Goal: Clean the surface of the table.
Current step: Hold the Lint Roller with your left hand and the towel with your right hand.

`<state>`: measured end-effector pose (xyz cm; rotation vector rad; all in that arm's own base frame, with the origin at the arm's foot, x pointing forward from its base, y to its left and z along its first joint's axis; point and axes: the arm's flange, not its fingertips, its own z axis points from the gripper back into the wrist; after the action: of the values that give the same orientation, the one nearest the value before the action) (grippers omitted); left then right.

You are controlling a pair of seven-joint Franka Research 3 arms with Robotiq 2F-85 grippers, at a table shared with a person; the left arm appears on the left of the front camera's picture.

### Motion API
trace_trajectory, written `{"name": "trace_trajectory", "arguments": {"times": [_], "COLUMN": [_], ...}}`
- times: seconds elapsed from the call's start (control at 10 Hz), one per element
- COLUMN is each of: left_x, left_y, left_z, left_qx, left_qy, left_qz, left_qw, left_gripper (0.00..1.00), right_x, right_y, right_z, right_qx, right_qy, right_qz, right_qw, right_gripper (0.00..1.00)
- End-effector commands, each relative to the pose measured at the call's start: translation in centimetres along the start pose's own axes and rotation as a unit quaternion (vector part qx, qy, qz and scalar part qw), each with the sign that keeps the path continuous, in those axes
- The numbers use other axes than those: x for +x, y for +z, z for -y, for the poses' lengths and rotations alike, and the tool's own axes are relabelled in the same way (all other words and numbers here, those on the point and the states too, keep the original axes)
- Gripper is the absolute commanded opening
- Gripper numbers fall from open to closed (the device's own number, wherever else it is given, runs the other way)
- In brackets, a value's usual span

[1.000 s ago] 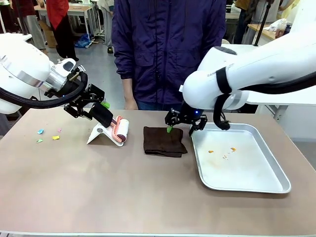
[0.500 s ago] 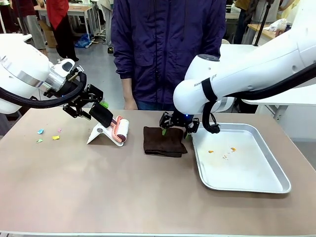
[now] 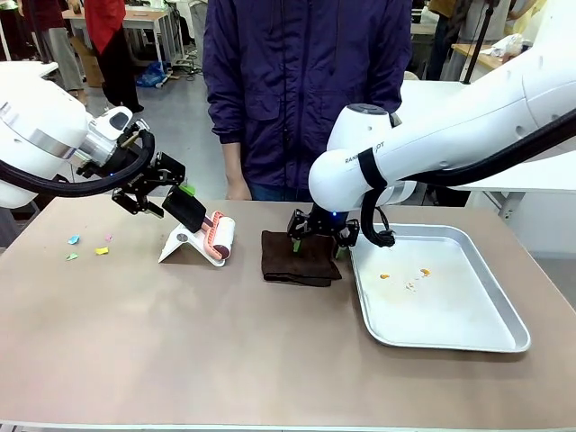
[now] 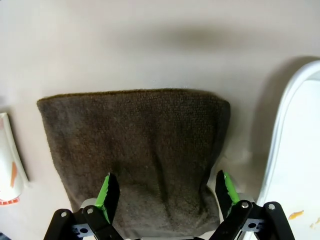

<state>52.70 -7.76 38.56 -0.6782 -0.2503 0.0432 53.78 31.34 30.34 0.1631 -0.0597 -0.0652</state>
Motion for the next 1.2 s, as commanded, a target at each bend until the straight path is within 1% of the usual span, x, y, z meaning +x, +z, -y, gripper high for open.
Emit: {"name": "trace_trajectory", "arguments": {"times": [0.0,0.1,0.2,0.3,0.5,0.6,0.7,0.8,1.1], "left_x": [0.15,0.18,0.29,0.38,0.44,0.42,0.38,0.33,0.27], "left_y": [-0.39,-0.42,-0.43,-0.45,-0.49,-0.46,-0.42,-0.39,-0.31], "left_z": [0.05,0.12,0.24,0.3,0.47,0.52,0.63,0.73,0.66], "left_qx": [-0.01,-0.014,-0.009,-0.012,-0.014,-0.016,-0.018,-0.02,-0.023], "left_qy": [-0.01,-0.009,-0.01,-0.009,-0.009,-0.007,-0.006,-0.008,-0.008], "left_qz": [0.012,0.012,0.015,0.017,0.019,0.02,0.023,0.024,0.024], "left_qw": [1.0,1.0,1.0,1.0,1.0,1.0,1.0,0.999,0.999], "left_gripper": [0.94,0.42,0.36,0.0,0.0,0.14,0.04,0.0,0.0], "right_x": [0.37,0.34,0.34,0.29,0.27,0.23,0.25,0.27,0.36], "right_y": [0.07,0.06,0.05,0.0,-0.09,-0.11,-0.14,-0.16,-0.13], "right_z": [-0.63,-0.62,-0.62,-0.57,-0.58,-0.61,-0.61,-0.6,-0.5], "right_qx": [-0.022,-0.016,-0.013,-0.011,-0.008,-0.008,-0.008,-0.008,-0.005], "right_qy": [0.002,0.005,0.005,0.006,0.008,0.01,0.01,0.011,0.009], "right_qz": [-0.001,-0.01,-0.012,-0.013,-0.017,-0.017,-0.018,-0.02,-0.02], "right_qw": [1.0,1.0,1.0,1.0,1.0,1.0,1.0,1.0,1.0], "right_gripper": [0.87,0.41,0.28,0.0,0.0,0.03,0.0,0.0,0.0]}}
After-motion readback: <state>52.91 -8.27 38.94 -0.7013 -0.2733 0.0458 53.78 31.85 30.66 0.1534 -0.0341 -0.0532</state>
